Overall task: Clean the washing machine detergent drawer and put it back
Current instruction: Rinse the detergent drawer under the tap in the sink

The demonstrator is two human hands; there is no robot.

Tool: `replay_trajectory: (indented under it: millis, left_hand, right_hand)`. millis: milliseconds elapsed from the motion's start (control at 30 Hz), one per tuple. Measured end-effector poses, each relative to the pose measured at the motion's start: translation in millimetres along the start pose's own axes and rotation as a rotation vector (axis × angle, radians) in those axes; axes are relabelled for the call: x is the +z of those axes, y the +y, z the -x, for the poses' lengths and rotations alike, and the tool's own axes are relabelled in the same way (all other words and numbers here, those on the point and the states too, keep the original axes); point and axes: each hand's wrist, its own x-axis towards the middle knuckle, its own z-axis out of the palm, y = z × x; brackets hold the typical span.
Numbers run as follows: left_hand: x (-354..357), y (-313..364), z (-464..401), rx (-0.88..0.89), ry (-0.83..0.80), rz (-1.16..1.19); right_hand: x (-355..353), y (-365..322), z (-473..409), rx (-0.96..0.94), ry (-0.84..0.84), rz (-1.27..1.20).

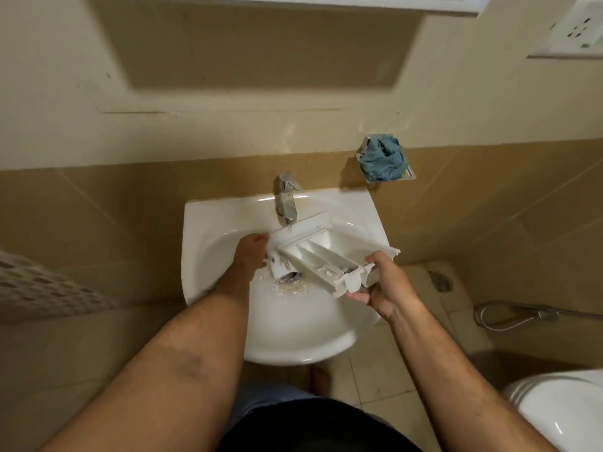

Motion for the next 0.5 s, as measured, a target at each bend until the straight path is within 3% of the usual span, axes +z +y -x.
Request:
replay_trajectory:
  millis: [233,500]
  left_hand:
    - [6,-9,10,-0.129,-0.055,0.143]
    - [11,-5,18,-0.113,-0.115,0.227]
  right_hand:
    - [11,10,9,0.058,0.008,-0.189]
    - [11,40,13,0.079,0.006,-0.264]
